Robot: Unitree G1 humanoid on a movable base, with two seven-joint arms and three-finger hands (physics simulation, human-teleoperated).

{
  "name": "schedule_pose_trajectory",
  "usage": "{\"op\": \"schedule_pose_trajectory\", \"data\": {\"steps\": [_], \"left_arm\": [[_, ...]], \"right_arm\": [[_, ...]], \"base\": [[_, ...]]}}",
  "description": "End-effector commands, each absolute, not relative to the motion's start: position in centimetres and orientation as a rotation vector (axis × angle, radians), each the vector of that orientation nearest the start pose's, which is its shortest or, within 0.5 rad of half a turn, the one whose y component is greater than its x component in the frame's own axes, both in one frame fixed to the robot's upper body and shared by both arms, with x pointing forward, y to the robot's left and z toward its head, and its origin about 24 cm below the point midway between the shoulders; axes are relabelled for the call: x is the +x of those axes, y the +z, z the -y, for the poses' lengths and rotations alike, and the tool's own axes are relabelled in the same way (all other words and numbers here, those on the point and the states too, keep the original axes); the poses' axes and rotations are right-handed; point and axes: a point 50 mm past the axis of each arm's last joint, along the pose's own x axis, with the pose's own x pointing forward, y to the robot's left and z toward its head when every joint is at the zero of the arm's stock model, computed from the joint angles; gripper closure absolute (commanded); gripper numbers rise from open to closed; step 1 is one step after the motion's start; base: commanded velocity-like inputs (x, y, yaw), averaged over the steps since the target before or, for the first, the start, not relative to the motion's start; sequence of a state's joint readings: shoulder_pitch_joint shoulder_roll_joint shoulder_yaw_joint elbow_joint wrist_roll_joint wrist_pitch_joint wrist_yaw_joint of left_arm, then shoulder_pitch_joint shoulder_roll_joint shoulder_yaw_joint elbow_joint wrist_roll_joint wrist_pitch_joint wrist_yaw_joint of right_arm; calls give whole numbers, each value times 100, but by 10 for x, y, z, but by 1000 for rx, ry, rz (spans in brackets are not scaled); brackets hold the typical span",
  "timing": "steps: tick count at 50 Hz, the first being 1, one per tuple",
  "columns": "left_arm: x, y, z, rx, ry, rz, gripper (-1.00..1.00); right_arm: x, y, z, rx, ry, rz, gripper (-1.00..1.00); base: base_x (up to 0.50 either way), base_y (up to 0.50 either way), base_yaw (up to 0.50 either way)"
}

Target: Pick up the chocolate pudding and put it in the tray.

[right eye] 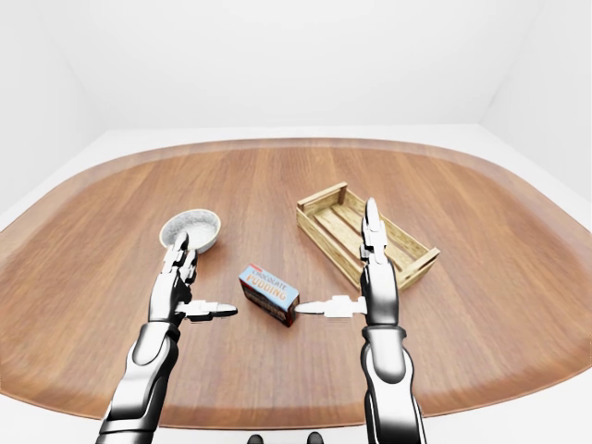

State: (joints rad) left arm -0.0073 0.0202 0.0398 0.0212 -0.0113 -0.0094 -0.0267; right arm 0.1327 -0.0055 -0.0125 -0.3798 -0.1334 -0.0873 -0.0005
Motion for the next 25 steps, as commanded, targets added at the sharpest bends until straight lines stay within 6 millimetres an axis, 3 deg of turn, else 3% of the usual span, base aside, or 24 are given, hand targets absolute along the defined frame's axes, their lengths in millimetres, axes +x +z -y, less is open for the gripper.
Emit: {"op": "schedule_pose_trajectory", "data": {"steps": [1, 18, 25], "left_arm": [[254, 41, -161, 13, 13, 7, -100], [255, 39, -161, 9, 15, -3, -100], [256, 39, -161, 6, 18, -6, -100]], "right_arm": [[220, 108, 159, -151, -55, 337, -100], [222, 107, 159, -148, -53, 332, -100], [222, 108, 159, -149, -51, 339, -100]], "base": [[27, 0, 0], [27, 0, 0], [3, 0, 0]]}}
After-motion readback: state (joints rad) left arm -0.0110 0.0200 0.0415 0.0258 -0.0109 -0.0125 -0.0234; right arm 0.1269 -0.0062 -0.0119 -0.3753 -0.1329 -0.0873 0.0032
